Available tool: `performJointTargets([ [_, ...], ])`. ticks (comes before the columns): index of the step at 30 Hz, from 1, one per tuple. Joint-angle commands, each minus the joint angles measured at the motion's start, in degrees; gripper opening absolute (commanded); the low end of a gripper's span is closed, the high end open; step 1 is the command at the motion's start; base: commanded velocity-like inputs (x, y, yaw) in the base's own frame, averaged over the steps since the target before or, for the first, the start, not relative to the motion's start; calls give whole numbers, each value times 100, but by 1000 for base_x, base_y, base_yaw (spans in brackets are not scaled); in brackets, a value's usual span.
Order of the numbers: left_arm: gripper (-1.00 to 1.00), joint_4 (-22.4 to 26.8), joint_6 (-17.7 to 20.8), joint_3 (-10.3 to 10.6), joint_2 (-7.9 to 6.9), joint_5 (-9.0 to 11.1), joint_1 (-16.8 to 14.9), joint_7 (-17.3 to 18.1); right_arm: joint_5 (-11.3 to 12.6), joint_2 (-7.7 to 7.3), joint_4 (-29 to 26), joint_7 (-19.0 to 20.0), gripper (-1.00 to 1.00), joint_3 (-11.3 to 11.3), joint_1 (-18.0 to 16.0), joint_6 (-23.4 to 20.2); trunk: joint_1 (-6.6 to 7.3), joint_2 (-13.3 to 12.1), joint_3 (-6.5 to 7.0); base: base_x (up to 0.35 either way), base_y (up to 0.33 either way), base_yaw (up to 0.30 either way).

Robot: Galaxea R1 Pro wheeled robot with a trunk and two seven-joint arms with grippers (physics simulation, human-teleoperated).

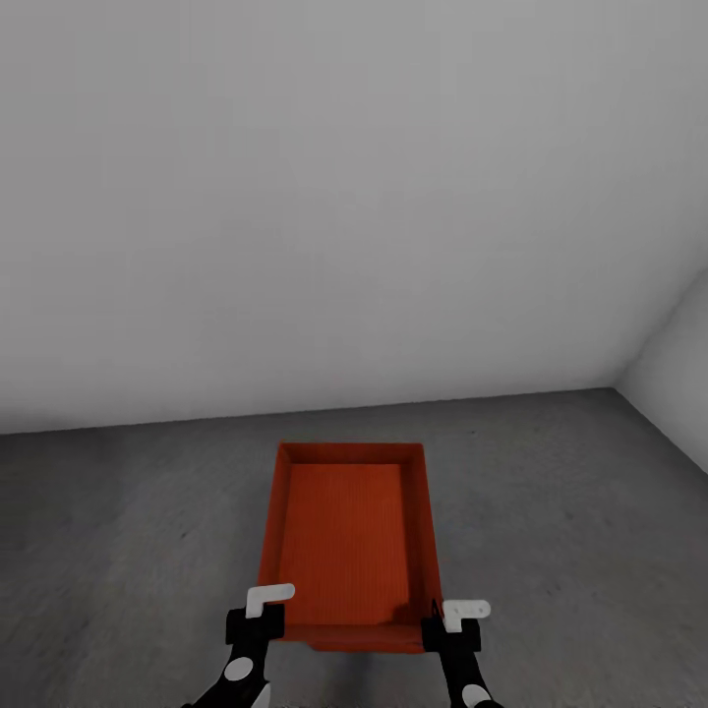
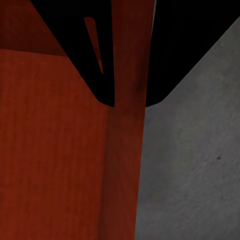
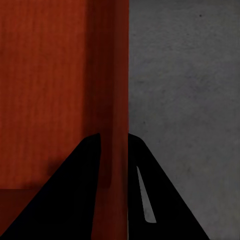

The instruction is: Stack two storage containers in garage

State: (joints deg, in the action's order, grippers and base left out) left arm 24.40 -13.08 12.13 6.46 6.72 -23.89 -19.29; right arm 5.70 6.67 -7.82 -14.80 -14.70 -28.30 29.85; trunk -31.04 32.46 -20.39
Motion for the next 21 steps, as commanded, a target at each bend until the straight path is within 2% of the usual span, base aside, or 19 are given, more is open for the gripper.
performJointTargets([
  [1,-100,-14,-19,-2,-4,110,-1,-48,45,1,-124,12,-100,291,-8,214,-1,7,-17,0,0,3],
  [21,-100,-14,-19,-1,-4,107,-1,-48,45,1,-124,12,-100,292,-8,214,-1,7,-201,0,0,0],
])
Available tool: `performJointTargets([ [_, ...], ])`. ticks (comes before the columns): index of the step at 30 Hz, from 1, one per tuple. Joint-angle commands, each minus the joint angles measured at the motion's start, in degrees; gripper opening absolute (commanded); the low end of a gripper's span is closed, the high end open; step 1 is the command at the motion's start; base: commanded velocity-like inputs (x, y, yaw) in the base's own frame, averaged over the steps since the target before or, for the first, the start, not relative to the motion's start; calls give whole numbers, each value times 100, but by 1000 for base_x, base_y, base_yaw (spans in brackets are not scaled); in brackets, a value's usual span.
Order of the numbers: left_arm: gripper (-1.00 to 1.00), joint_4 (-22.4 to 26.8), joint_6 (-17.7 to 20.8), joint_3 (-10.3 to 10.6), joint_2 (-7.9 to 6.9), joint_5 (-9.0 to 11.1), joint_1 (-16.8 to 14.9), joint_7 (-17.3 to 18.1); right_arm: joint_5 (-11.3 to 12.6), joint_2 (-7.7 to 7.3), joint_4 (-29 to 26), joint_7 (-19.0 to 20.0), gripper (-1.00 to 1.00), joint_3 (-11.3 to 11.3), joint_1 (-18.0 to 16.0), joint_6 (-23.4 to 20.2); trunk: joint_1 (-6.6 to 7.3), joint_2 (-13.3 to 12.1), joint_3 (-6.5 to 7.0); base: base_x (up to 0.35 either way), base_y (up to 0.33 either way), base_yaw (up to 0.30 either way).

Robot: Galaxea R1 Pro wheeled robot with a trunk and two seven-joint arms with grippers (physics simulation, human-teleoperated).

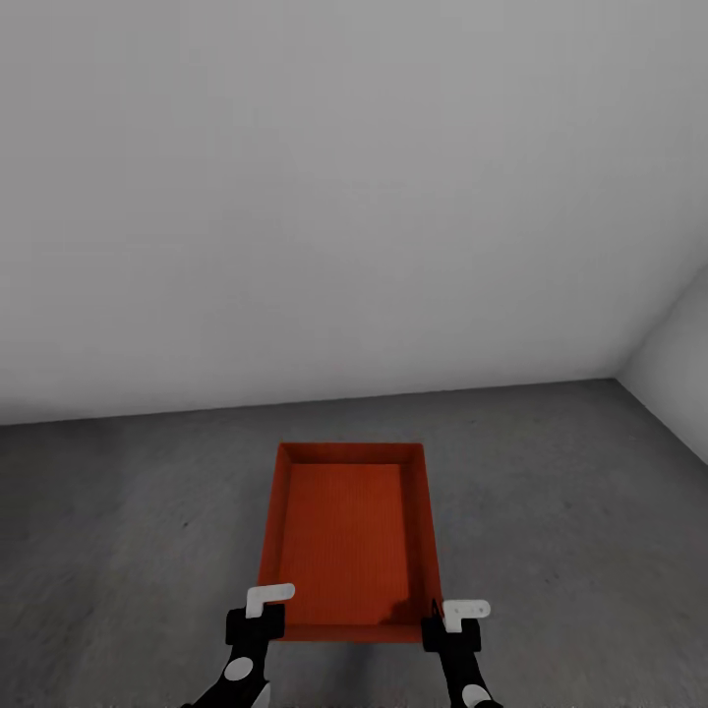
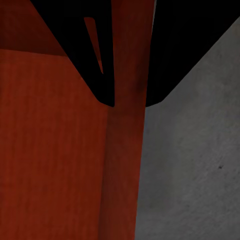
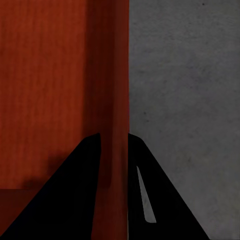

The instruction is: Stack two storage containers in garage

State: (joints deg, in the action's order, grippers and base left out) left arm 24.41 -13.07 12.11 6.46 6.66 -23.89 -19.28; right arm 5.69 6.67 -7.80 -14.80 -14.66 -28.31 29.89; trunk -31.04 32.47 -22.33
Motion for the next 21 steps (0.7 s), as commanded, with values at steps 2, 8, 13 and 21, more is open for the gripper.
performJointTargets([
  [2,-100,-15,-20,2,-5,111,-1,-50,47,1,-126,12,-100,289,-8,211,-1,7,-26,0,0,0],
  [8,-100,-15,-20,2,-5,111,-1,-50,47,1,-126,12,-100,289,-8,211,-1,7,-81,0,0,0],
  [13,-100,-15,-20,1,-5,114,-1,-50,47,1,-126,12,-100,289,-8,211,-1,7,-127,0,0,0],
  [21,-100,-15,-20,2,-5,114,-1,-50,47,1,-126,12,-100,286,-8,211,-1,7,-201,0,0,0],
])
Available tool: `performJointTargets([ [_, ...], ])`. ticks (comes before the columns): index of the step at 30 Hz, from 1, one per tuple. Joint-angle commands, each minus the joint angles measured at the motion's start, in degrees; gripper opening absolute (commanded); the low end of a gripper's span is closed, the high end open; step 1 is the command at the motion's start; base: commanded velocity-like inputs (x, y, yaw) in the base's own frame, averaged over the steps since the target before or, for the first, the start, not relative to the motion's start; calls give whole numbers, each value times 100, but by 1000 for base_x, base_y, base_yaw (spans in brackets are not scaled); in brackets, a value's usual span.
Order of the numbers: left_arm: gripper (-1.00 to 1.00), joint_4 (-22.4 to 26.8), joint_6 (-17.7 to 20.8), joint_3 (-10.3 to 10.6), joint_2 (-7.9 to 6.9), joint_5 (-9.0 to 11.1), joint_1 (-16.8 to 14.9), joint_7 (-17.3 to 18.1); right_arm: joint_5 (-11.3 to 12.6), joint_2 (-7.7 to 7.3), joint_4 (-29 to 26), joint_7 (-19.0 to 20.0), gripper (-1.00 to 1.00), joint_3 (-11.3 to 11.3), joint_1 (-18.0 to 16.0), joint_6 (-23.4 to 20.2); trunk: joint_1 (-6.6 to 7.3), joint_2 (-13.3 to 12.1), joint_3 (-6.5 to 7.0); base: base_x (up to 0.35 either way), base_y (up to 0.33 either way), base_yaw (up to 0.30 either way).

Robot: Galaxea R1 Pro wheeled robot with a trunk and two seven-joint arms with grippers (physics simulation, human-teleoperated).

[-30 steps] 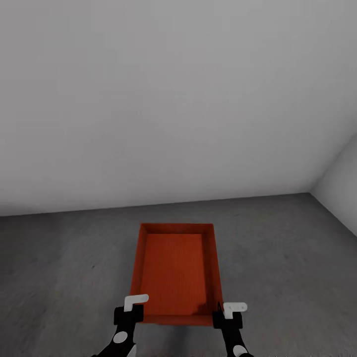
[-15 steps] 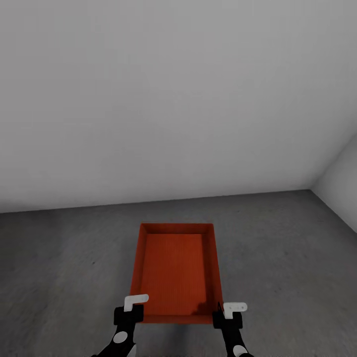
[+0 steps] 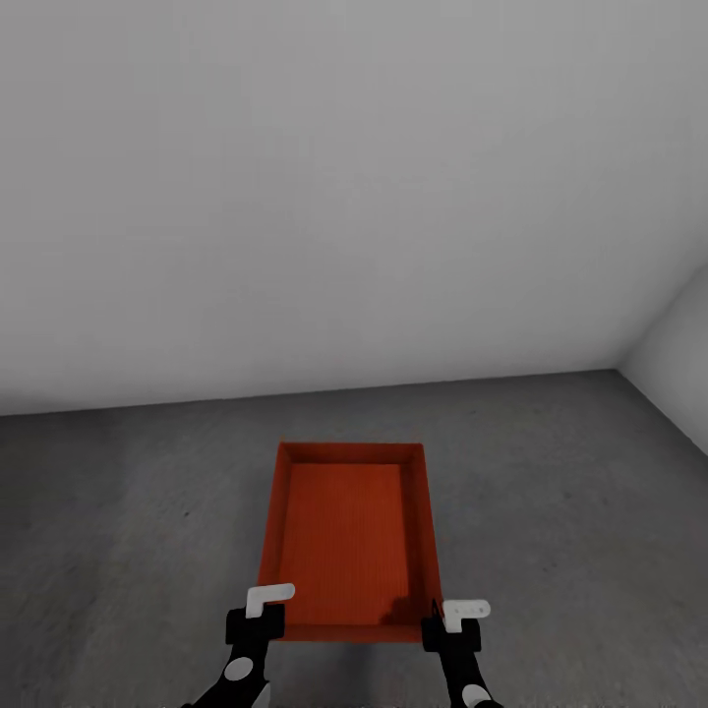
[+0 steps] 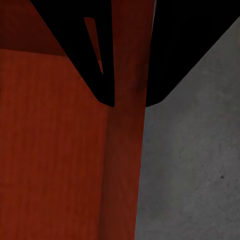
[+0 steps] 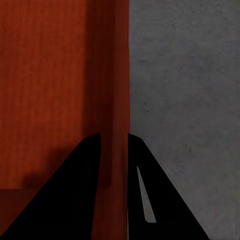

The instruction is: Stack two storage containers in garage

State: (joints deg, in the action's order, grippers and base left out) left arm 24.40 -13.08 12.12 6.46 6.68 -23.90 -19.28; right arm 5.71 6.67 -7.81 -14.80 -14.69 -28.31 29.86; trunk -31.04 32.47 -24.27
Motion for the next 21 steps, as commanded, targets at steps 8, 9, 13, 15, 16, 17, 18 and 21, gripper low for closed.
performJointTargets([
  [8,-100,-14,-12,1,-4,114,-1,-49,45,1,-124,13,-100,290,-8,213,-1,7,-81,0,0,0],
  [9,-100,-15,-12,1,-4,114,-1,-49,45,1,-124,12,-100,289,-8,213,-1,7,-90,0,0,0],
  [13,-100,-13,-6,-4,-4,114,-1,-49,45,1,-124,12,-100,289,-8,213,-1,7,-127,0,0,0],
  [15,-100,-11,-3,-6,-4,114,-1,-49,45,1,-124,13,-100,288,-8,213,-1,7,-145,0,0,0],
  [16,-100,-9,0,-6,-4,116,-1,-49,45,1,-124,13,-100,288,-8,213,-1,7,-155,0,0,0],
  [17,-100,-8,3,-7,-4,118,-1,-49,45,1,-124,12,-100,289,-8,213,-1,7,-164,0,0,0],
  [18,-100,-7,1,-7,-4,120,-1,-49,45,1,-124,12,-100,288,-8,213,-1,7,-173,0,0,0],
  [21,-100,-6,4,-15,-4,134,-1,-49,45,1,-124,12,-100,289,-8,213,-1,7,-201,0,0,0],
])
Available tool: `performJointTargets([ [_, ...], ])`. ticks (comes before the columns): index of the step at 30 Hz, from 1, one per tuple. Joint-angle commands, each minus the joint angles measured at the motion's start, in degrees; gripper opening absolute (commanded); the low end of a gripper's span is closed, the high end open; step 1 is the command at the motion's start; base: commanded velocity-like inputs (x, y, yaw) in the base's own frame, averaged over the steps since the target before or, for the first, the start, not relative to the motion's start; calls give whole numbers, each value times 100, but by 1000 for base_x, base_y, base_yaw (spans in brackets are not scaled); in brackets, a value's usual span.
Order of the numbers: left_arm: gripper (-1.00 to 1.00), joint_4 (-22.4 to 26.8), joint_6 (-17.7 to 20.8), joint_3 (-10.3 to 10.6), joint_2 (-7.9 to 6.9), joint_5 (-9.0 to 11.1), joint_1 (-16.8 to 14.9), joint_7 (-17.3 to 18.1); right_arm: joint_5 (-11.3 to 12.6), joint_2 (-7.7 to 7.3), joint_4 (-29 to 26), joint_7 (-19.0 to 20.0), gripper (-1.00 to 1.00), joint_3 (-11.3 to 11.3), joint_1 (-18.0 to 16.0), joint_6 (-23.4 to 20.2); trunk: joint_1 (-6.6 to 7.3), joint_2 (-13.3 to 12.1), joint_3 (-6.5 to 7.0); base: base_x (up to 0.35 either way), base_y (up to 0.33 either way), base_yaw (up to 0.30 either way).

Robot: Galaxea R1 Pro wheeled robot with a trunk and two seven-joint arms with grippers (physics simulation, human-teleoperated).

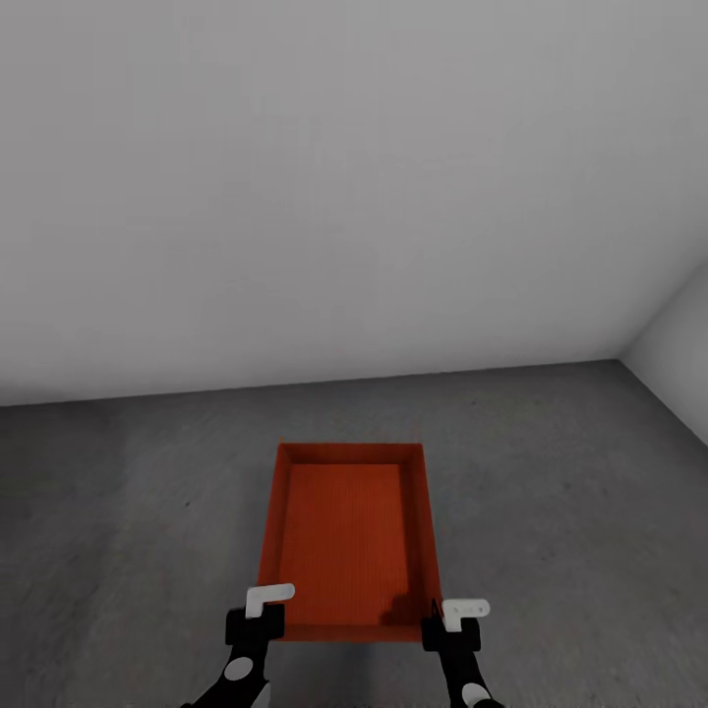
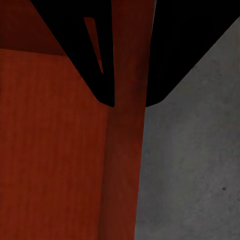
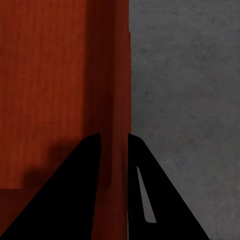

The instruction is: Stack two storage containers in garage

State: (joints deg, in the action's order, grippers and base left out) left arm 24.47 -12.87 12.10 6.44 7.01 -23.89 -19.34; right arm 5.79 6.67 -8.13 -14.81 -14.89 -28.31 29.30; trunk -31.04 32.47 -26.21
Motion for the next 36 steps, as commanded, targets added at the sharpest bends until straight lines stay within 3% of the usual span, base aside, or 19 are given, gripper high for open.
performJointTargets([
  [1,-100,-12,-14,-16,-3,104,-1,-44,37,1,-92,14,-100,308,-8,269,-1,7,-16,0,0,0],
  [36,-100,-21,-5,-24,-2,108,-1,-59,20,10,-96,7,-100,304,-8,285,-1,7,-296,0,0,0],
])
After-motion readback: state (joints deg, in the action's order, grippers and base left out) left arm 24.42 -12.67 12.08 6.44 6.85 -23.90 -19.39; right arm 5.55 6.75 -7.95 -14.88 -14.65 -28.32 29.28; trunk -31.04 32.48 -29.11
